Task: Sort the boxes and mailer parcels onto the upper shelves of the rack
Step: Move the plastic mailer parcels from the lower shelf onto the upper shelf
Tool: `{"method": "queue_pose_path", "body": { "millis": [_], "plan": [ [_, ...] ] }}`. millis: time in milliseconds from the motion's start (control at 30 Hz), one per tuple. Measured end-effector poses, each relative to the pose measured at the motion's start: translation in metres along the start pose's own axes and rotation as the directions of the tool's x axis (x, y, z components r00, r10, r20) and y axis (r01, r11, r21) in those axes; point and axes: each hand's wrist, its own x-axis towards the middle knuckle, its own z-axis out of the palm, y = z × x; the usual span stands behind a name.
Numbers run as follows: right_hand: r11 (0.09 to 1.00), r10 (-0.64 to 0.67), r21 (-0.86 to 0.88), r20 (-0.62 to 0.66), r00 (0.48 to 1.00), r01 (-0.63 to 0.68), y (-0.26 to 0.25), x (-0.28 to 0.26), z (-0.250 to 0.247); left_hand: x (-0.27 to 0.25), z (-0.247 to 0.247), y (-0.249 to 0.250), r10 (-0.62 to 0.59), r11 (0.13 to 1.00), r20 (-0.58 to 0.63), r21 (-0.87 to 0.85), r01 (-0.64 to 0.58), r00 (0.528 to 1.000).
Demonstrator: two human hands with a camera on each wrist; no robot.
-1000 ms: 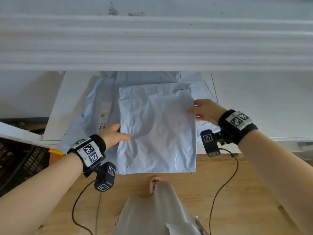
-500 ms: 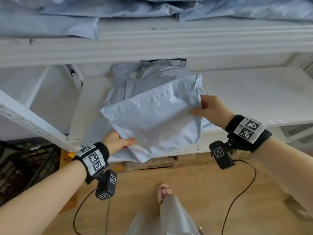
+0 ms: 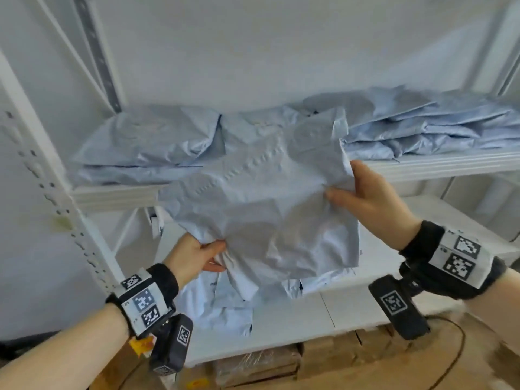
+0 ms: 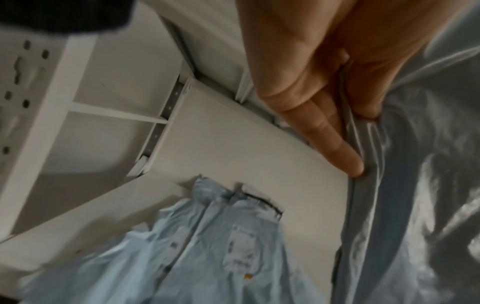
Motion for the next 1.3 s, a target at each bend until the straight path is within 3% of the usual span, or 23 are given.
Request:
{"method": "queue_pose_path", "body": {
  "millis": [133, 233, 367, 500, 600, 800, 867, 933, 1033, 1200, 1300],
  "plan": [
    [0.999, 0.041, -0.03, 0.122, 0.992, -0.038, -0.026, 0.003, -0.026, 0.005, -0.017, 0.066, 0.102, 0.991, 0.004, -0.091, -0.101, 0.995],
    [0.994, 0.07, -0.084, 0.064, 0.995, -0.064, -0.031, 0.011, -0.037, 0.01, -0.022, 0.106, 0.149, 0.984, 0.016, -0.098, -0.147, 0.989],
    [0.974, 0.172, 0.152, -0.028, 0.985, -0.166, -0.029, 0.03, -0.04, 0.016, -0.024, 0.14, 0.187, 0.968, -0.009, -0.169, -0.186, 0.982],
    [0.94, 0.235, 0.275, -0.102, 0.967, -0.2, -0.026, 0.059, -0.034, 0.026, -0.024, 0.144, 0.26, 0.953, 0.145, 0.123, -0.278, 0.955],
    [0.945, 0.237, 0.259, -0.113, 0.965, -0.201, -0.024, 0.084, -0.026, 0.04, -0.023, 0.141, 0.276, 0.93, 0.199, 0.192, -0.313, 0.94],
    [0.987, 0.145, 0.075, -0.087, 0.986, -0.139, -0.019, 0.155, -0.017, 0.096, -0.039, 0.165, 0.367, 0.842, -0.021, 0.433, -0.322, 0.93],
    [0.995, 0.098, 0.004, -0.014, 0.995, -0.098, -0.017, 0.181, -0.018, 0.116, -0.047, 0.177, 0.407, 0.743, -0.053, 0.599, -0.297, 0.912],
    [0.984, 0.066, -0.171, 0.08, 0.995, -0.052, -0.013, 0.21, -0.018, 0.139, -0.055, 0.19, 0.422, 0.645, -0.074, 0.725, -0.242, 0.904],
    [0.895, 0.084, -0.445, 0.214, 0.973, 0.021, -0.011, 0.246, -0.012, 0.167, -0.065, 0.206, 0.358, 0.601, -0.104, 0.786, -0.144, 0.928],
    [0.742, 0.11, -0.642, 0.401, 0.909, 0.193, -0.009, 0.286, 0.002, 0.195, -0.074, 0.213, 0.128, 0.521, -0.137, 0.852, 0.051, 0.982],
    [0.692, 0.155, -0.677, 0.479, 0.864, 0.251, -0.005, 0.301, 0.007, 0.2, -0.072, 0.21, -0.002, 0.469, -0.118, 0.877, 0.106, 0.993]
  ]
}}
